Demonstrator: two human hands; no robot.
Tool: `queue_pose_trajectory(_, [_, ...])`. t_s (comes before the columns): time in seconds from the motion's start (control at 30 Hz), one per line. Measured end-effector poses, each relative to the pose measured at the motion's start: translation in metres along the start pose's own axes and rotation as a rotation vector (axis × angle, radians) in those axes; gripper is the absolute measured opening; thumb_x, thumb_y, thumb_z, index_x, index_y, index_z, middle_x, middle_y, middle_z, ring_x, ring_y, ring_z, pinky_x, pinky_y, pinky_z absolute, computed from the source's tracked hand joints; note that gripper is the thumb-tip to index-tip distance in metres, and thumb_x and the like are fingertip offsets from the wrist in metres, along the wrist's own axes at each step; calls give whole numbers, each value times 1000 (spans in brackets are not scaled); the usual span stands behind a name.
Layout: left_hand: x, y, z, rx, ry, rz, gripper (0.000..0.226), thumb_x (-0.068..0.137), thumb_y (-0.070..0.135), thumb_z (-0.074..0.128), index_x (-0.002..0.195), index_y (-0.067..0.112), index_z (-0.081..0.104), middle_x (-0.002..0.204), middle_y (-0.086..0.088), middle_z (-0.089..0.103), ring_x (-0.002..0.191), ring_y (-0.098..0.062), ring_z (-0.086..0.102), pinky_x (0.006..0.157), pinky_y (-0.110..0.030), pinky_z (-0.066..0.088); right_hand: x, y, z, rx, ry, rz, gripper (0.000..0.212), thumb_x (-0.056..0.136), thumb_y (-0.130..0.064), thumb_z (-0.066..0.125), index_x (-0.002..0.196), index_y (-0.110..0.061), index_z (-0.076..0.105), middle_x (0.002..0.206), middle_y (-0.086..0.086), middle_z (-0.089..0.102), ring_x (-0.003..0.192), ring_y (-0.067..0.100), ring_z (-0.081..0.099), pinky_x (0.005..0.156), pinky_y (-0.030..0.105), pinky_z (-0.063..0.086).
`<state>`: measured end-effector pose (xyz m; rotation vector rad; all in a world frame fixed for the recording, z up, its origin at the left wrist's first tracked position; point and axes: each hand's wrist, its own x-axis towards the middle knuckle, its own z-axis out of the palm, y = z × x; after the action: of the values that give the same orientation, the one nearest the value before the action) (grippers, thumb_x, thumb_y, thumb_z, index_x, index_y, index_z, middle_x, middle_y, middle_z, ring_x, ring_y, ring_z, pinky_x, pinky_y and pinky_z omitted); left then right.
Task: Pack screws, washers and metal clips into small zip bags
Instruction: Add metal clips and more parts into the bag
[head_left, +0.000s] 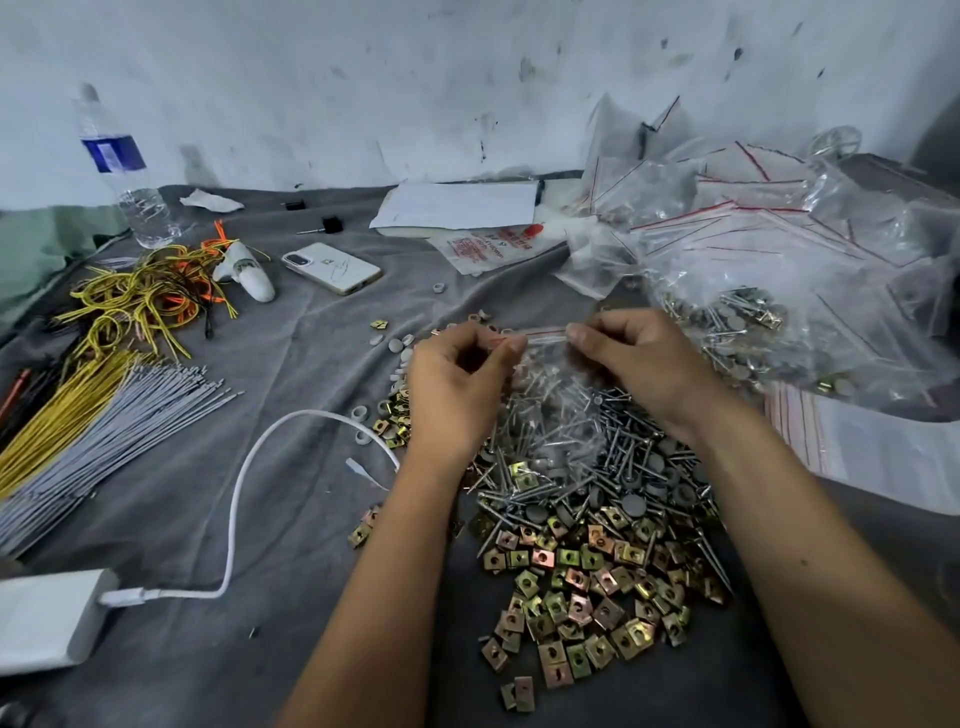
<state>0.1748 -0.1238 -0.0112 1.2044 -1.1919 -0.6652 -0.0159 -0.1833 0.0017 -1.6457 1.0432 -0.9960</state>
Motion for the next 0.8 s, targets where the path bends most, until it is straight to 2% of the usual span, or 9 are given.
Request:
queue_pose_trajectory(0.13, [0, -8, 0, 76, 7, 43, 20, 90, 10, 80, 71, 8, 72, 64, -6, 71, 54, -21, 60, 52, -39, 51, 1, 12, 5, -168, 91, -115, 28, 93, -33, 72, 82, -8, 76, 68, 9, 72, 60, 22, 63, 62, 39, 53])
queue_pose_trajectory(0.27, [-1, -9, -1, 78, 64, 33, 15, 93, 15, 78, 79, 11, 74, 62, 3, 69, 48, -8, 59, 47, -24, 47, -2, 11, 2, -91, 87, -186, 18, 100, -20, 65, 91, -10, 77, 72, 12, 71, 64, 18, 65, 66, 36, 55])
queue_pose_trajectory(0.3, [-1, -10, -1, 128, 92, 65, 12, 94, 17, 77, 83, 12, 75, 66, 5, 70, 54, -5, 62, 52, -24, 49, -3, 12, 2, -92, 90, -206, 16, 100, -18, 64, 93, -10, 77, 73, 12, 71, 66, 20, 66, 67, 36, 57])
queue_pose_trajectory(0.37, [-4, -8, 1, 355, 150, 201, 12, 94, 22, 76, 103, 14, 76, 93, 6, 74, 85, -6, 67, 76, -29, 54, -5, 14, 6, -181, 134, -280, 13, 98, -17, 67, 95, -11, 78, 74, 6, 72, 68, 23, 68, 65, 39, 56])
queue_pose_trajectory(0.4, [-5, -8, 4, 491, 164, 278, 23, 94, 24, 76, 114, 14, 74, 109, 3, 72, 103, -10, 64, 90, -29, 51, -6, 14, 8, -249, 146, -329, 10, 97, -17, 69, 96, -12, 78, 74, 1, 72, 68, 20, 68, 62, 36, 55])
queue_pose_trajectory(0.47, [-7, -6, 10, 633, 144, 414, 32, 94, 26, 75, 124, 13, 71, 124, -3, 66, 121, -19, 54, 100, -28, 43, -9, 10, 13, -382, 133, -436, 8, 94, -16, 72, 98, -14, 79, 78, -7, 72, 69, 7, 65, 60, 25, 48])
queue_pose_trajectory(0.5, [-8, -5, 14, 661, 115, 470, 29, 95, 24, 75, 121, 11, 72, 124, -5, 66, 122, -23, 53, 100, -30, 43, -8, 9, 15, -441, 128, -484, 8, 93, -14, 74, 98, -13, 80, 82, -5, 73, 72, 5, 65, 63, 22, 47])
queue_pose_trajectory(0.6, [-10, -7, 20, 677, 33, 551, 17, 95, 18, 73, 107, 6, 76, 114, -6, 71, 115, -30, 55, 96, -38, 47, -7, 5, 14, -525, 151, -551, 9, 89, -8, 77, 97, -7, 81, 89, 3, 75, 79, 14, 68, 71, 25, 52])
queue_pose_trajectory(0.8, [-10, -6, 16, 647, -35, 464, 11, 90, 12, 77, 100, 9, 75, 100, 0, 74, 109, -22, 57, 90, -29, 44, -8, 4, 13, -472, 153, -501, 7, 87, -9, 79, 94, -8, 80, 86, -1, 74, 79, 10, 68, 72, 27, 54])
